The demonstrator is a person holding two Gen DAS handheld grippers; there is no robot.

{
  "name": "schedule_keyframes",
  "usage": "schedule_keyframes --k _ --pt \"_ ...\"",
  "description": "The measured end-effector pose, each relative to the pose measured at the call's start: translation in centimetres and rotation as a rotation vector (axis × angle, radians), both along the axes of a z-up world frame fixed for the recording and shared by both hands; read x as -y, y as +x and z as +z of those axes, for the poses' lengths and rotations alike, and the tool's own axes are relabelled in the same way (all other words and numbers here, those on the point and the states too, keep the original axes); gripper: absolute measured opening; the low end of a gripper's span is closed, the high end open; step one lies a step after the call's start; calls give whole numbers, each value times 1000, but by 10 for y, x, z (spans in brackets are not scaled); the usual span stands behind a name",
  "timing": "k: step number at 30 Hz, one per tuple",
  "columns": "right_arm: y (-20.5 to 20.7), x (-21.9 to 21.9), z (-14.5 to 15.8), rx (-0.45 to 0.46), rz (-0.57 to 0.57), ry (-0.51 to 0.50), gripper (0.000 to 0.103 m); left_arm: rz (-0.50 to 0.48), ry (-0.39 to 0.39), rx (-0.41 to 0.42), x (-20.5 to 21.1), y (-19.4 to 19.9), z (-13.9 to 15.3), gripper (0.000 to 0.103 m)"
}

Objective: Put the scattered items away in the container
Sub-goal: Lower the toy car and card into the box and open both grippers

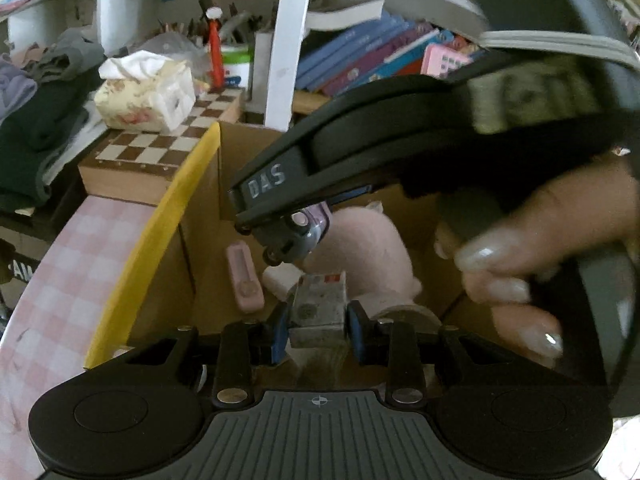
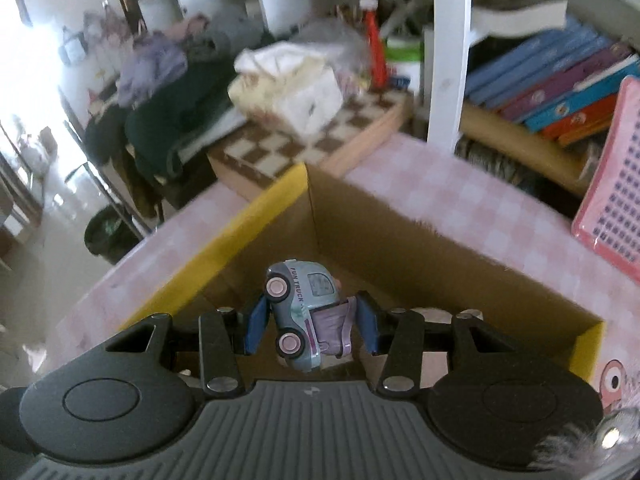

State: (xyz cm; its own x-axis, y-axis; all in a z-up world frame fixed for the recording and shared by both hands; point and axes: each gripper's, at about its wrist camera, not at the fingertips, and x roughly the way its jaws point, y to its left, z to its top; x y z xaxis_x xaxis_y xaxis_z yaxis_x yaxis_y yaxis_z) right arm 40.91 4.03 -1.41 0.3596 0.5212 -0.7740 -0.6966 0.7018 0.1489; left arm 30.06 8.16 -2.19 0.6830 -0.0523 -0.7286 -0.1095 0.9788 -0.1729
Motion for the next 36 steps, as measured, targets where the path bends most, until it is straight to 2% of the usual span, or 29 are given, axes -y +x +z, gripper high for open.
schedule_keyframes --k 4,13,22,23,24,26,27,36 --pt "15 -7 -16 -41 5 -43 44 -3 8 -30 3 6 -8 29" --pt "27 -20 -37 -83 22 -72 44 -19 30 -65 6 16 -17 29" --pt "30 -24 -40 -87 15 -46 44 -23 28 -69 1 18 -22 31" --pt "30 -23 -39 -90 5 -32 51 -25 30 -68 1 18 -22 32" --pt "31 -21 -37 -96 -9 -14 55 -27 29 -65 0 17 -21 34" --pt "31 -15 -28 -105 -25 32 57 -31 29 -43 -2 12 -15 51" --pt "30 -11 -20 -103 -28 60 57 -34 28 -22 -3 8 -11 53" --pt "-3 27 42 0 -84 165 59 -72 54 134 -7 -26 34 54"
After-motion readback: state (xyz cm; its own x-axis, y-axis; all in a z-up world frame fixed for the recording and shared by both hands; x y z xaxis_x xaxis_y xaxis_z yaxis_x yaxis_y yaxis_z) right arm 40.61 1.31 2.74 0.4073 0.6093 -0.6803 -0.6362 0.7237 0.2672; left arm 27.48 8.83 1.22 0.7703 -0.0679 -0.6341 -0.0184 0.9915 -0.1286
